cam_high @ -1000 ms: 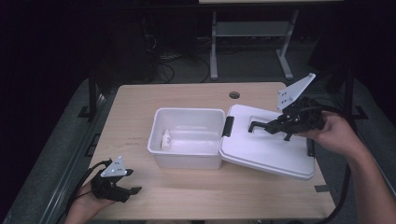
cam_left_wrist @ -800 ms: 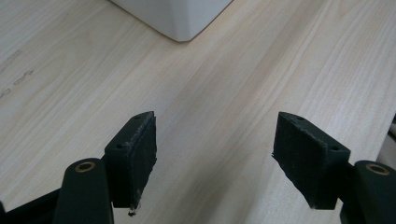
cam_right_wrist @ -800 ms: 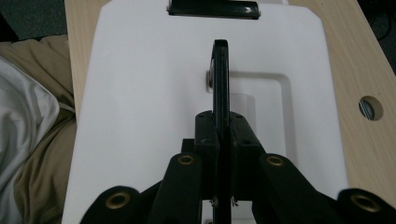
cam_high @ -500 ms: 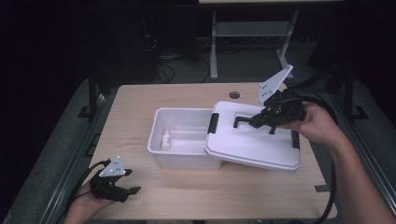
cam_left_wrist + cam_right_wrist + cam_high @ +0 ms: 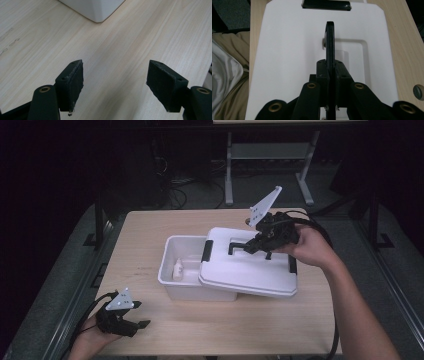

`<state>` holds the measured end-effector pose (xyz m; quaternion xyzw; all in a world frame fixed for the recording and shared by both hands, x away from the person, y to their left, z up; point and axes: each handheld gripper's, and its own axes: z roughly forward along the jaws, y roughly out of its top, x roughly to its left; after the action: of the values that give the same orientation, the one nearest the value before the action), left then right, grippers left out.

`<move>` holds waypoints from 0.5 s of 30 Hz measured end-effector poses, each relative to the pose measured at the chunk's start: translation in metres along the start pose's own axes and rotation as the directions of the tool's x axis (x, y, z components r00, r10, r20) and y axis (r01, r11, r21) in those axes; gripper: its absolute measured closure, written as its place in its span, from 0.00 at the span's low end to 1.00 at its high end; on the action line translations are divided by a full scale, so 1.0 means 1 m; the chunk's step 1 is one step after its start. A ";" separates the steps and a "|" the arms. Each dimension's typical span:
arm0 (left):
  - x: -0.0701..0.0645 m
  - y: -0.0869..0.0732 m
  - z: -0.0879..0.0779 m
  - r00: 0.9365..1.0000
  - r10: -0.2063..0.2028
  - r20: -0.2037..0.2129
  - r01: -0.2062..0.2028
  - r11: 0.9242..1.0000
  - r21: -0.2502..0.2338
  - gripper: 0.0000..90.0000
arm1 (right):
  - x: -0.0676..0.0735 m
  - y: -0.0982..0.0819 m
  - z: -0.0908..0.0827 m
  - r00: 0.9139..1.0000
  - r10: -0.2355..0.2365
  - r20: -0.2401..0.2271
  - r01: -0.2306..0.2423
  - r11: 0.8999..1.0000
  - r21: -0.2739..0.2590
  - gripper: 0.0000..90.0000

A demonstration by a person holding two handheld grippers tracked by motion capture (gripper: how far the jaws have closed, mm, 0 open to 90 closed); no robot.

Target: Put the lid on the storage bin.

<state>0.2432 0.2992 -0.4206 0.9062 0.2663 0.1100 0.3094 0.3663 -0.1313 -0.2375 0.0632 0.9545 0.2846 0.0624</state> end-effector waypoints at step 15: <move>-0.001 -0.002 0.003 1.000 -0.008 0.019 0.008 1.000 0.001 0.32 | -0.009 0.025 0.023 0.999 -0.018 -0.028 0.018 1.000 0.011 0.93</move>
<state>0.2431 0.2986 -0.4238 0.9064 0.2668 0.0999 0.3118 0.3810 -0.0996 -0.2419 0.0512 0.9574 0.2794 0.0513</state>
